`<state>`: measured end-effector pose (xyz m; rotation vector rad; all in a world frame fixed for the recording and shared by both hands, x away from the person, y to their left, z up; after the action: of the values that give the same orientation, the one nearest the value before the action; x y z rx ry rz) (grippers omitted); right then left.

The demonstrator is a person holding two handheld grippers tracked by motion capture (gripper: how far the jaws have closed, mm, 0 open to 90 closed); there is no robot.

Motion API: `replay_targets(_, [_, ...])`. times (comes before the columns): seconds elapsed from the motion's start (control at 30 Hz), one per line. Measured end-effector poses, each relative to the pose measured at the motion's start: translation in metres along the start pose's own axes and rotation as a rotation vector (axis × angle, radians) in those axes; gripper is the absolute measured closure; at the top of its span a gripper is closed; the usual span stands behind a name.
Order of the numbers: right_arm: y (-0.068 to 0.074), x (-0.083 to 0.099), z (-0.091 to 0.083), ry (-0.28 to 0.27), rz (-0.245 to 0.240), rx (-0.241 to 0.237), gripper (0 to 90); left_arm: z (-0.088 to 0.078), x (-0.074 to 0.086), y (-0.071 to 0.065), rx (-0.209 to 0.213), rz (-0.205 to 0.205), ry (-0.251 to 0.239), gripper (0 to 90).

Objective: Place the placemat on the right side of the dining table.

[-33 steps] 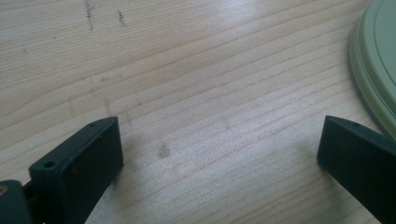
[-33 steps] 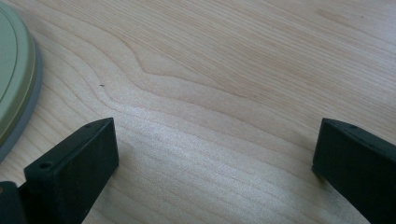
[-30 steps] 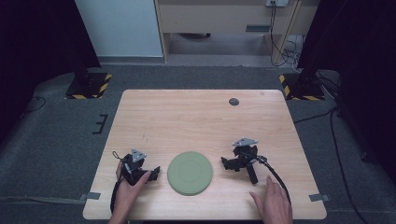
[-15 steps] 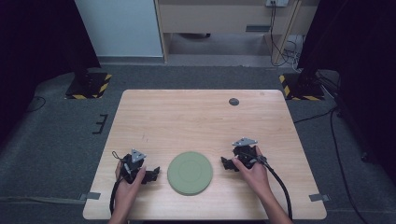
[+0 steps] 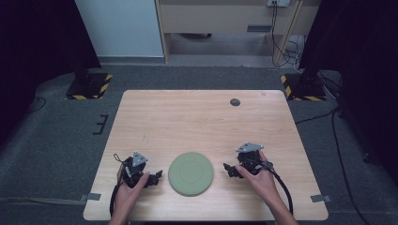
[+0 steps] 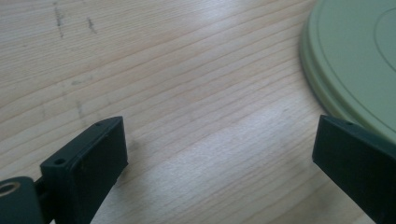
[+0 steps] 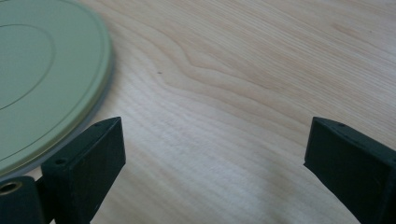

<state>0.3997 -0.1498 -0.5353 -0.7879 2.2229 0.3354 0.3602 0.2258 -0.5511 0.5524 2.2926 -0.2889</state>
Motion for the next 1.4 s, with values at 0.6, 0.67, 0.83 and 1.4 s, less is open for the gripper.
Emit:
replay_targets(0.6, [0.034,0.006,0.000,-0.020,-0.073,-0.070,6.9,-0.003,-0.002,-0.023,0.072,0.048,-0.019,2.9])
replay_targets(0.67, [0.038,0.006,0.002,-0.013,-0.083,-0.073,7.0,-0.003,-0.002,-0.024,0.076,0.047,-0.021,2.9])
replay_targets(0.83, [0.046,0.005,0.007,-0.005,-0.090,-0.084,7.1,-0.002,-0.003,-0.028,0.078,0.061,-0.014,2.9])
replay_targets(1.4, [0.053,0.005,0.012,0.011,-0.105,-0.076,6.0,0.002,-0.004,-0.032,0.042,0.082,-0.002,3.1])
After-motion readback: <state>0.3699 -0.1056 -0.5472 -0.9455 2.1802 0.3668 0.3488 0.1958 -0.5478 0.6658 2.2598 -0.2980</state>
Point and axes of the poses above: each handheld gripper's, and its own axes: z roughly forward along the jaws, x roughly out of its underside, y roughly to its left, the point moved 3 cm from there along z, roughly forward along the jaws, and after that the axes turned 1 degree about -z, right-handed, at the moved point
